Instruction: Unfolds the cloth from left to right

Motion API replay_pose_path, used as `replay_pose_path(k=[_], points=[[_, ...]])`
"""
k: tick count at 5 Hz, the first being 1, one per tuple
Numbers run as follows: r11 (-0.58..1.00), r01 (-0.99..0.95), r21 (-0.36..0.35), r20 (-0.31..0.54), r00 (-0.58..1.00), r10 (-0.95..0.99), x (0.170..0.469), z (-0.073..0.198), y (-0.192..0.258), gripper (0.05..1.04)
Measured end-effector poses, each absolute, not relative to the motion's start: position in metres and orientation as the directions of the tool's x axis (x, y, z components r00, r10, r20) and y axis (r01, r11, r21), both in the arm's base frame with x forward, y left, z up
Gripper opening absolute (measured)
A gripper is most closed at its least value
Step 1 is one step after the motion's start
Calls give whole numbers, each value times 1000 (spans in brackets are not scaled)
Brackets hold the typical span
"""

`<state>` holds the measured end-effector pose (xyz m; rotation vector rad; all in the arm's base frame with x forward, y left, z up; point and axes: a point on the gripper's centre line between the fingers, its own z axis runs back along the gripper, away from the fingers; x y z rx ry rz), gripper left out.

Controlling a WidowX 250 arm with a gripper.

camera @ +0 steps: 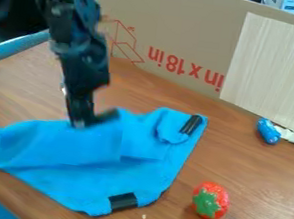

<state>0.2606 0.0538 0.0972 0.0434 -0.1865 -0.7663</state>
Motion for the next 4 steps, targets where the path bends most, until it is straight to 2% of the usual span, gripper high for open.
replay_pose_path(k=[1,2,4], points=[[726,679,105,133,714,-687,271,96,76,51],[707,694,136,112,698,-707,283,98,98,51],[654,733,190,18,663,-748,324,112,143,51]])
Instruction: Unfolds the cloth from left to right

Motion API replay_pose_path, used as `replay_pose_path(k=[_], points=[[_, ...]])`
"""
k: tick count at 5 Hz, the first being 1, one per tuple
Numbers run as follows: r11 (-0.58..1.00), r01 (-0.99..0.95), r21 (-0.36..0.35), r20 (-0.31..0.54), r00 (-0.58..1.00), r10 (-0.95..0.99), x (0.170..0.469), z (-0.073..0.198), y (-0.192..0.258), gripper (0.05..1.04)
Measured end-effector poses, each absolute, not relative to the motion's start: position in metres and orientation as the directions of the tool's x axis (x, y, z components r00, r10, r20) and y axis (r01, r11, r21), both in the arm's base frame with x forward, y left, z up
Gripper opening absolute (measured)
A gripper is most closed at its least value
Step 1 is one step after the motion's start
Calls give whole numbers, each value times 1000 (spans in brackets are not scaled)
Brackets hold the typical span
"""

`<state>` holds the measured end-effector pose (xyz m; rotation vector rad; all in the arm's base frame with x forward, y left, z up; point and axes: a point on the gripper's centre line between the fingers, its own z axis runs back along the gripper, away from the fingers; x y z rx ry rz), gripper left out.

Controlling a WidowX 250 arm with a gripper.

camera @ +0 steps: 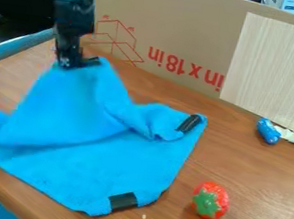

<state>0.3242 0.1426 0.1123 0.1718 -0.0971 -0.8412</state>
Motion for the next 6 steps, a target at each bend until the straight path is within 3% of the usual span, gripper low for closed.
replay_pose_path(k=[2,4,5,6], points=[[730,669,137,9,737,-676,370,132,179,51],[802,584,124,0,808,-589,397,119,208,64],[831,545,113,-17,837,-547,399,111,213,141],[850,521,81,-83,853,-515,396,98,224,345]])
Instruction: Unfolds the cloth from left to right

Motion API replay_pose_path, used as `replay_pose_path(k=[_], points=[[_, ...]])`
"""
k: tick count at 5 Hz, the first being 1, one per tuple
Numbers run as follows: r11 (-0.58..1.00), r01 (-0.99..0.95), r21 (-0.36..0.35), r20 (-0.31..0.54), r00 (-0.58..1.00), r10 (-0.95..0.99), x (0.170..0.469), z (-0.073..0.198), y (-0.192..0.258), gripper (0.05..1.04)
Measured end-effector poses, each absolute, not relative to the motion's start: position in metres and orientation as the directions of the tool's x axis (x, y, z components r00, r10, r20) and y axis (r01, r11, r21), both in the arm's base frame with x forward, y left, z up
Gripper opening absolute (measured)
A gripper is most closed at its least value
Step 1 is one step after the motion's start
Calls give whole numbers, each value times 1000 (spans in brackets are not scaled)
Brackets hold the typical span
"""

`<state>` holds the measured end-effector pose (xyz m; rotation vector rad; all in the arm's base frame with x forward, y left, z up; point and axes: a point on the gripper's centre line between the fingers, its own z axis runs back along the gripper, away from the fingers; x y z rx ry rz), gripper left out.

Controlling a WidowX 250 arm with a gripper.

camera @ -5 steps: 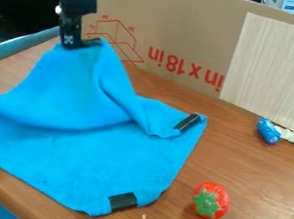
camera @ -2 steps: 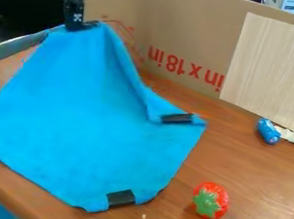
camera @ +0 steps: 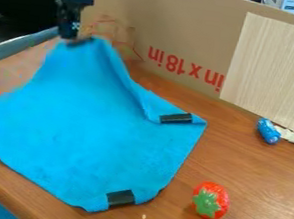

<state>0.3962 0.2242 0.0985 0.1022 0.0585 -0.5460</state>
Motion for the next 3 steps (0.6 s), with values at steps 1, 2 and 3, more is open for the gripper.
replay_pose_path(k=[1,2,3], points=[[851,518,87,-91,855,-511,396,97,225,642],[852,513,101,-75,858,-508,398,97,228,945],[858,498,126,4,864,-503,395,117,230,1005]])
